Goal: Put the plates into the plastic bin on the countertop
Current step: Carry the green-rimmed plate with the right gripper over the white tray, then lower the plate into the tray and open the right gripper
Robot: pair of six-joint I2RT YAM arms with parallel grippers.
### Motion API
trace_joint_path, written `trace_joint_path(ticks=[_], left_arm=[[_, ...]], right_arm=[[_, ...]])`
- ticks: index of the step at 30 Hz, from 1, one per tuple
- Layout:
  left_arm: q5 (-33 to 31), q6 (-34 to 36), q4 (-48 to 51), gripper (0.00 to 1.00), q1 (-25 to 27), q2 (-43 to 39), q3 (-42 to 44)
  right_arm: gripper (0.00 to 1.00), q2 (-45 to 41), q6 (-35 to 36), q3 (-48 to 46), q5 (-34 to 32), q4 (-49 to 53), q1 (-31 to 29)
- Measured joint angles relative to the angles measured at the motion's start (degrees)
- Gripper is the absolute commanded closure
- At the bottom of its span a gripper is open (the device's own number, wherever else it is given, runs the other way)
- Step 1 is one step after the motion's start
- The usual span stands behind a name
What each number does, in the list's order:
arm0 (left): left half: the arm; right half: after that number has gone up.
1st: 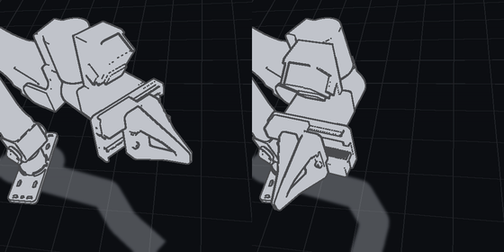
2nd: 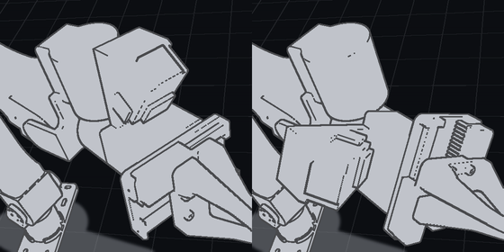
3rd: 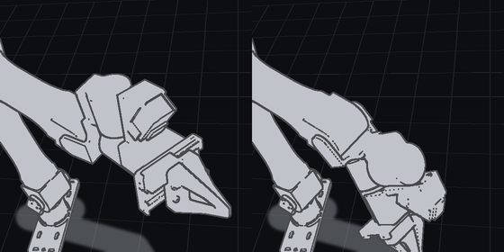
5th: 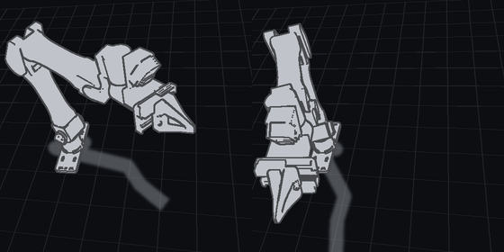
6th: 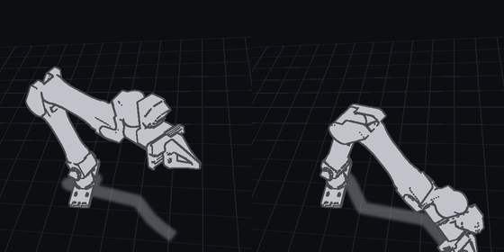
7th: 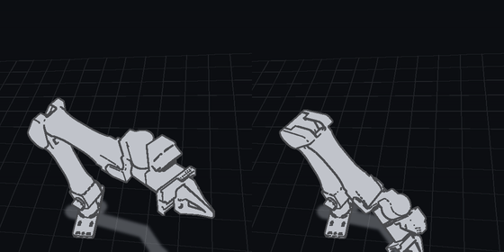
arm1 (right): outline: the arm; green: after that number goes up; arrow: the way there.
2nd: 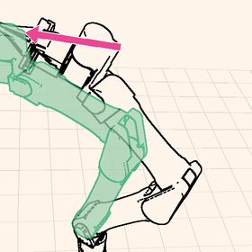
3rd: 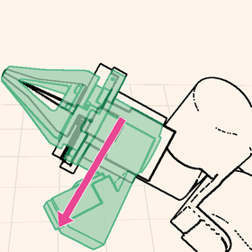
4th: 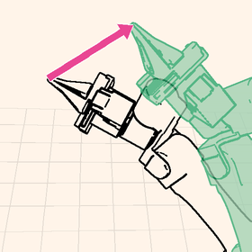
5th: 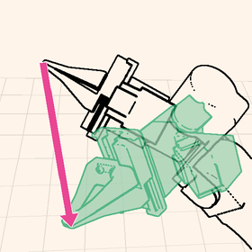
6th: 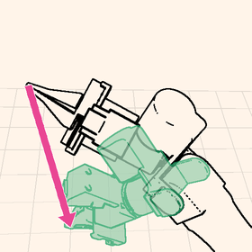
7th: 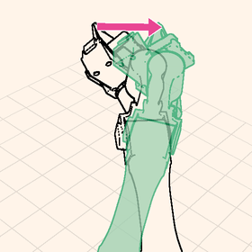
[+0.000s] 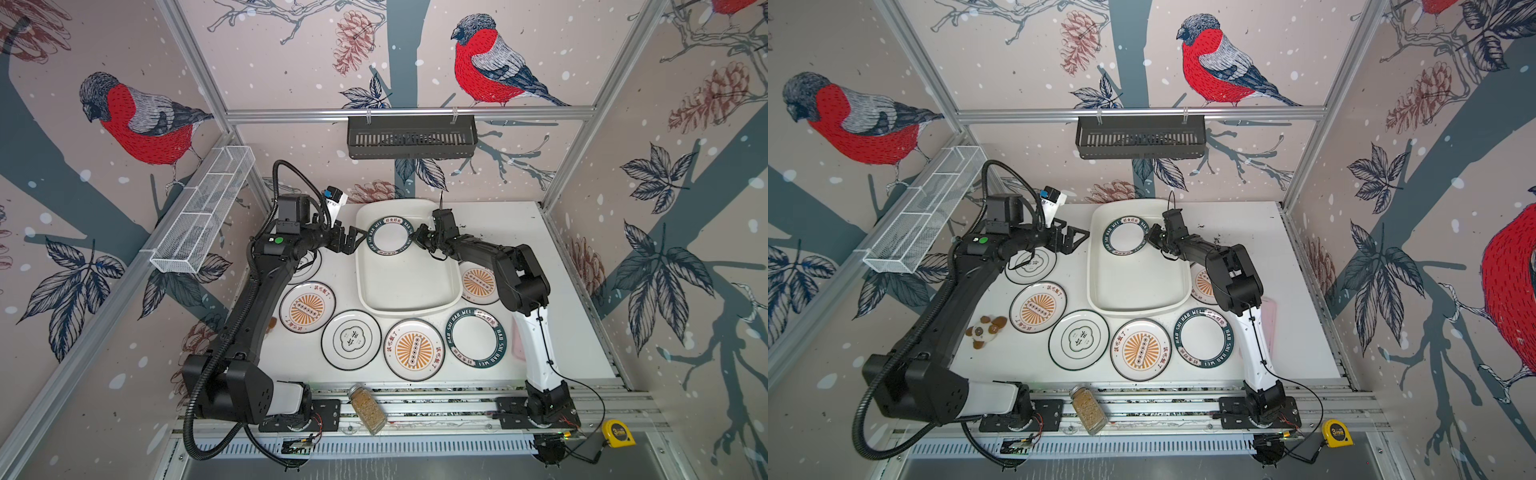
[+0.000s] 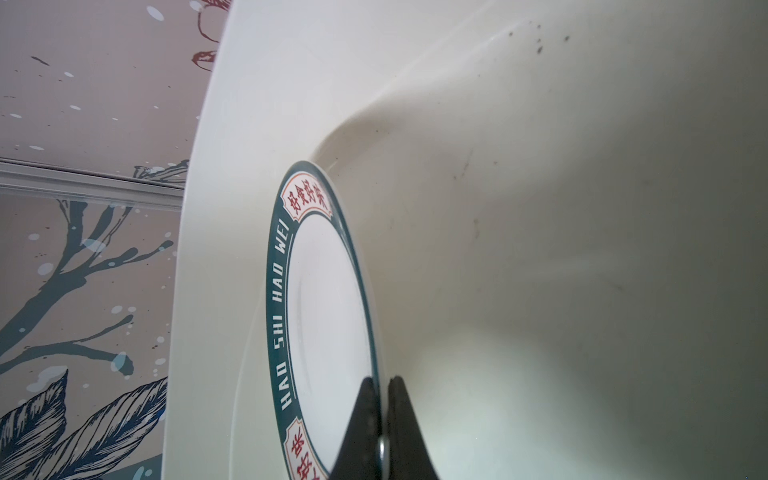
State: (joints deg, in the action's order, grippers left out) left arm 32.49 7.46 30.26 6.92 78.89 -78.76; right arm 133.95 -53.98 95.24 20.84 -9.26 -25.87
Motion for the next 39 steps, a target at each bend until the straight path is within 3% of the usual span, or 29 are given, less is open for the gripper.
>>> trace_joint_path(ticks=[6, 25, 28, 39], left_arm=[[0.3, 0.0, 0.0, 0.02, 0.0, -0.1, 0.5], [0.4, -0.1, -0.1, 0.02, 0.0, -0.3, 1.2], [0.4, -0.1, -0.1, 0.02, 0.0, -0.5, 1.4], [0.7, 0.0, -0.5, 0.02, 0.0, -0.8, 1.8]], right_arm=[[0.96, 1.9, -0.1, 0.9, -0.2, -0.3, 0.1], [0.74, 4.1, -0.1, 3.3, -0.3, 0.6, 0.3], [0.65, 4.1, 0.0, 3.4, -0.9, 1.8, 0.3], [0.52, 3.7, 3.5, 8.3, -5.0, 10.8, -0.3]])
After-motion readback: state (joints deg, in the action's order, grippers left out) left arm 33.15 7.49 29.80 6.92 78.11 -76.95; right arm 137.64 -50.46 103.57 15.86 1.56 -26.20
